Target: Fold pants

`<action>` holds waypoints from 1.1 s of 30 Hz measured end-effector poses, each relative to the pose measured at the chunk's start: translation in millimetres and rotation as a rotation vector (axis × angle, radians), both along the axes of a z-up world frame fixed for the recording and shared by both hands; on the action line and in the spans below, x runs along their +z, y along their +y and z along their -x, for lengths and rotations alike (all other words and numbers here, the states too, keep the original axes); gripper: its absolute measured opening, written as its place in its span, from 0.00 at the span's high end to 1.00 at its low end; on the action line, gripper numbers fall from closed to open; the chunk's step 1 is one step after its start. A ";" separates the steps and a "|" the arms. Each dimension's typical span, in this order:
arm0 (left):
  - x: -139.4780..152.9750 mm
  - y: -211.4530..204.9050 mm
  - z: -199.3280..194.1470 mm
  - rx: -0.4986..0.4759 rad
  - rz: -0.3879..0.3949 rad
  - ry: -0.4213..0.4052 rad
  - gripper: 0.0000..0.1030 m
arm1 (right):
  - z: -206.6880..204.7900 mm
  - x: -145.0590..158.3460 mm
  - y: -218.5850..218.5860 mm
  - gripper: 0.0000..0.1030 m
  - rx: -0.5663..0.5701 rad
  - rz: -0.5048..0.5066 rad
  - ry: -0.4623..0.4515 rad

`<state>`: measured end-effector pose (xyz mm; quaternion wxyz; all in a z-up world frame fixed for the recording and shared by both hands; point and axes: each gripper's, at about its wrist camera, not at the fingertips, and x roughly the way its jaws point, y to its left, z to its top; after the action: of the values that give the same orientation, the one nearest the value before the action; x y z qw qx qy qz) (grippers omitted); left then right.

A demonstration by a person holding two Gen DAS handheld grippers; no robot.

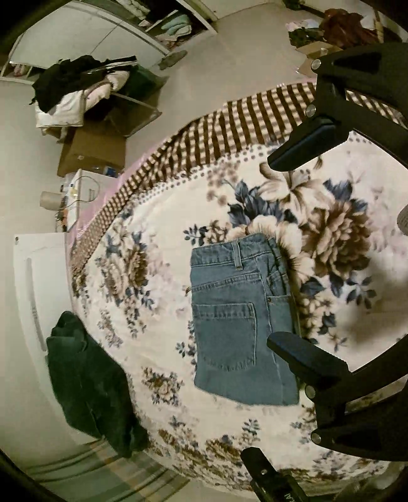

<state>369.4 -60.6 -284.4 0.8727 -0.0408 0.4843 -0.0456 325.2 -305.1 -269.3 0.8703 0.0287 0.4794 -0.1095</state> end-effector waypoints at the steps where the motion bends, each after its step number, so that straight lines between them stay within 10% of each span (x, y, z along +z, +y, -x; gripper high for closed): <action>1: 9.5 -1.3 8.1 0.002 -0.005 -0.010 0.15 | 4.3 8.8 0.6 0.00 0.004 0.000 -0.008; 17: 155.8 -17.9 171.7 0.058 -0.045 -0.194 0.15 | 166.8 201.4 7.0 0.00 0.134 0.004 -0.204; 33: 229.0 -17.1 271.4 0.112 -0.056 -0.288 0.15 | 296.7 315.9 10.6 0.00 0.186 0.010 -0.289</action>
<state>98.0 -77.7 -55.3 0.9351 -0.0364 0.3523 0.0112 28.5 -294.5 46.6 0.9366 -0.0046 0.3495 -0.0254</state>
